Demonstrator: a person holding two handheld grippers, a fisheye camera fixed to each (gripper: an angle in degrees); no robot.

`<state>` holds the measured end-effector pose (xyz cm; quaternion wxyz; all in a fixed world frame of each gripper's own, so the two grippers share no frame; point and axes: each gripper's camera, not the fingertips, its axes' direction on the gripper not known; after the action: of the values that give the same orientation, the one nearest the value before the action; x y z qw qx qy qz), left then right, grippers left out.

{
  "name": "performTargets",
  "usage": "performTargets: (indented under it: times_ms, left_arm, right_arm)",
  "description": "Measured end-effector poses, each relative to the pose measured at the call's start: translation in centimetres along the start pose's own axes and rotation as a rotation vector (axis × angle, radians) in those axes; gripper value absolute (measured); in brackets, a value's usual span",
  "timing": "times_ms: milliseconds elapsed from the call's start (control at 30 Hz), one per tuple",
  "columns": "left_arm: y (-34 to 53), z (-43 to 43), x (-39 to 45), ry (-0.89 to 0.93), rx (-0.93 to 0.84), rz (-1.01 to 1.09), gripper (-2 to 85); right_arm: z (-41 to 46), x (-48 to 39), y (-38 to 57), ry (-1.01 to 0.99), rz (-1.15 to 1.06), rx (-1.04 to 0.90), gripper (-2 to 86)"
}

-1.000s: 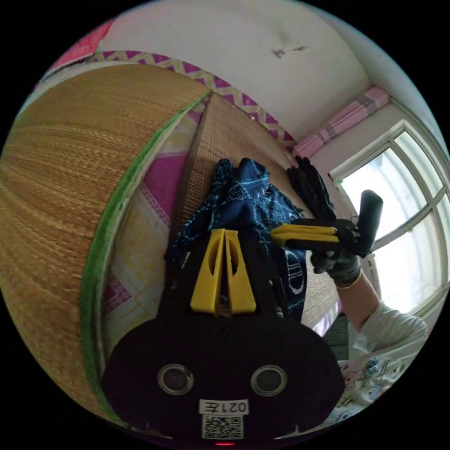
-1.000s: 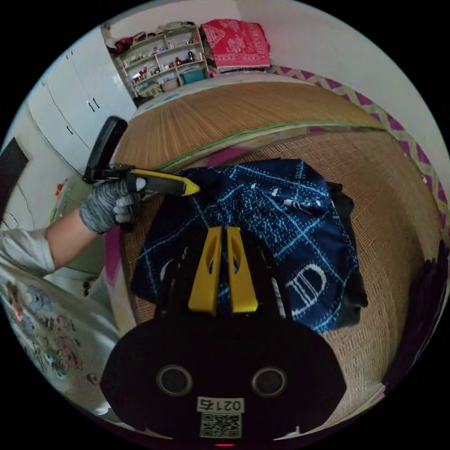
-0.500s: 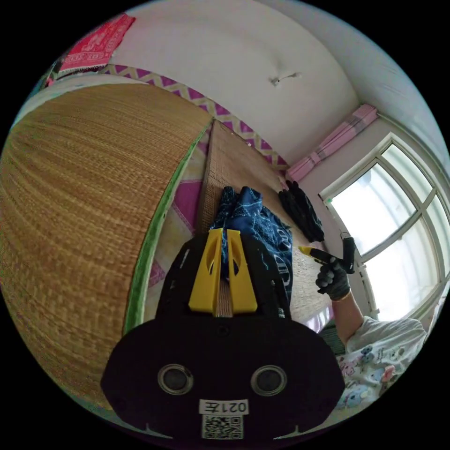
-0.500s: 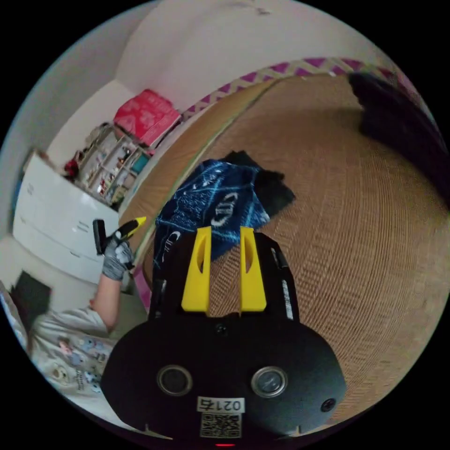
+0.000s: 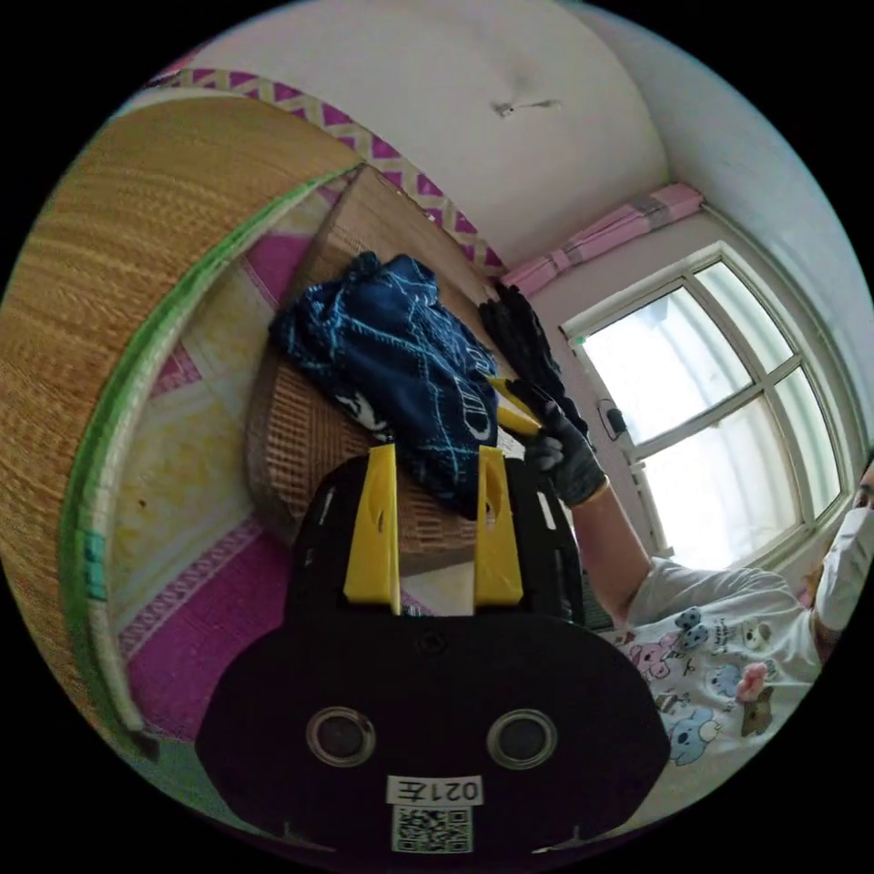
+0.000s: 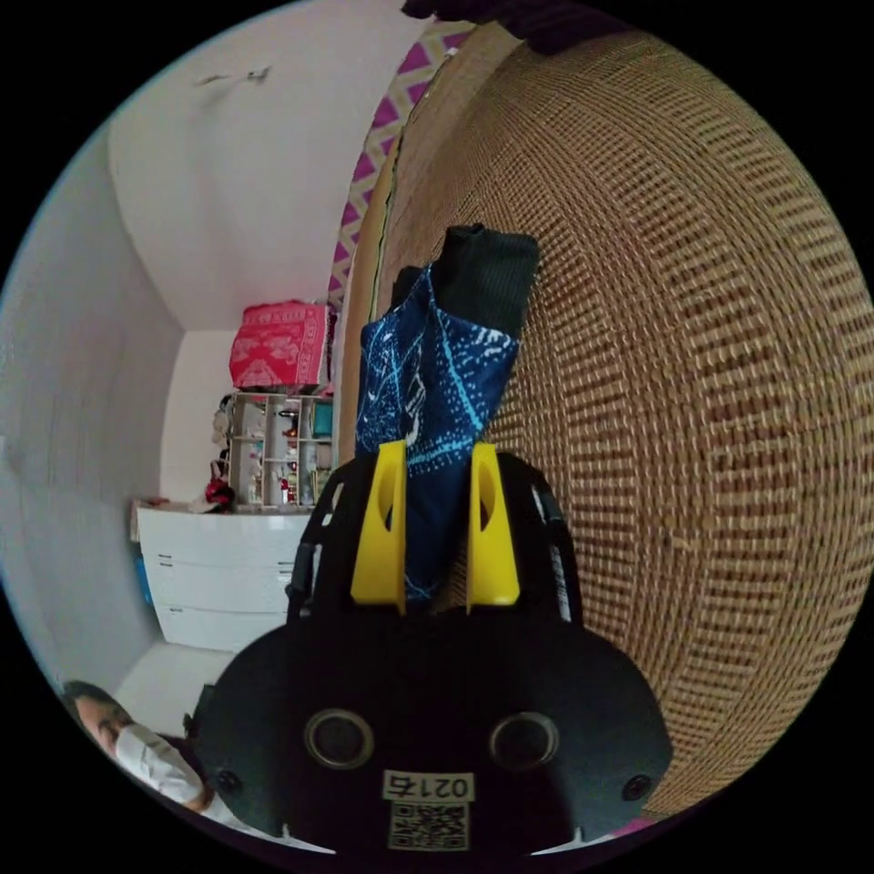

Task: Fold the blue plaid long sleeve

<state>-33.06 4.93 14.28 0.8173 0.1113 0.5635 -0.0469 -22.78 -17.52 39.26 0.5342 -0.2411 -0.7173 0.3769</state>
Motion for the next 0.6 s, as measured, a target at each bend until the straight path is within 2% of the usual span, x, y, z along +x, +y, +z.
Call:
performTargets:
  times_ms: [167,367,467,600]
  left_arm:
    - [0.1,1.9,-1.2,0.041,-0.04,-0.108,13.9]
    - [-1.1,-1.8,-4.1,0.05,0.125,-0.184,13.3]
    - [-3.4,-5.1,-6.5,-0.039,0.195,-0.201,12.5]
    - [-7.6,-5.9,-9.3,-0.098,0.123,-0.219,12.9]
  right_arm:
    - [0.1,1.1,-3.3,-0.006,0.02,-0.025,7.4]
    - [0.2,1.2,-5.8,-0.002,0.008,-0.043,6.8]
    - [0.6,0.4,-7.8,0.038,-0.025,-0.077,6.4]
    - [0.7,-1.8,-12.9,0.118,-0.089,-0.099,6.3]
